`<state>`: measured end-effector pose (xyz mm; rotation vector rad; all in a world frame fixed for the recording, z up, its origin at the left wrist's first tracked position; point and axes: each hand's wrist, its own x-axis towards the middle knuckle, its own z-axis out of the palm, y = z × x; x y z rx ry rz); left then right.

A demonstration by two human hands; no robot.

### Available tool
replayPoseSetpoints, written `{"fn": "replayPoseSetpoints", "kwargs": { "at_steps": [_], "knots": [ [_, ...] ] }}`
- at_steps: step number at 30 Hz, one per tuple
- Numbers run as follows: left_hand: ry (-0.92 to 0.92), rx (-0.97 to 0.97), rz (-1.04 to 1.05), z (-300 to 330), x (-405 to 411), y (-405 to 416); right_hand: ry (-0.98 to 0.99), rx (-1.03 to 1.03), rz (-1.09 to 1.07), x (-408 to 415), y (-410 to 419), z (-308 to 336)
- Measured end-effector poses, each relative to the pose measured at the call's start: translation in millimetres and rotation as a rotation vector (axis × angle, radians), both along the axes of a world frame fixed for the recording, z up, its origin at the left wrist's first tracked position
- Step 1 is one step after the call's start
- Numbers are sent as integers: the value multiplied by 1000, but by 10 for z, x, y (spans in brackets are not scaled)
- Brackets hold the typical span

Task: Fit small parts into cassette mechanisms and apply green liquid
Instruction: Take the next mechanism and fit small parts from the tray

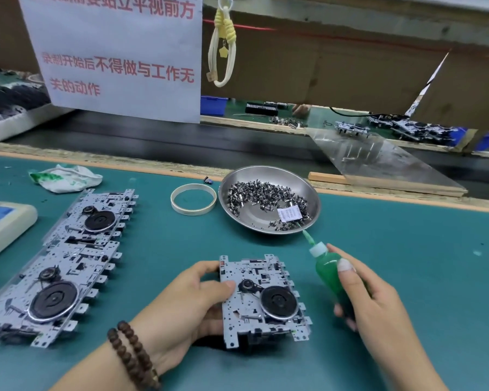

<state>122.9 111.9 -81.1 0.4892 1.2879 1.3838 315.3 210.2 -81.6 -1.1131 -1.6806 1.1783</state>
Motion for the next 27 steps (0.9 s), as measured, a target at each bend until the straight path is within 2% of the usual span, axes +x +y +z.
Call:
{"fn": "replayPoseSetpoints", "kwargs": {
  "at_steps": [3, 5, 9, 10, 12, 15, 19, 23, 27],
  "knots": [
    [-70, 14, -18, 20, 61, 141, 62, -42, -2, 54, 96, 61],
    [-99, 19, -22, 21, 87, 227, 195, -90, -35, 98, 190, 129],
    [-182, 18, -22, -1, 79, 298, 814, -359, -83, 107, 388, 284],
    [-196, 21, -36, -9, 68, 299, 910, -415, -90, 87, 418, 307],
    [-221, 31, -72, -26, 40, 282, 981, -491, -92, 39, 454, 290],
    [-228, 38, -124, -45, 1, 259, 902, -456, -63, -27, 437, 211],
    [-209, 45, -167, -65, -11, 251, 655, -159, -133, -62, 376, 129],
    [-241, 42, -216, -76, -25, 252, 484, 38, -198, -42, 337, 66],
    [-331, 16, -251, -97, -57, 239, 427, 146, -228, -27, 317, 66]
  ]
}}
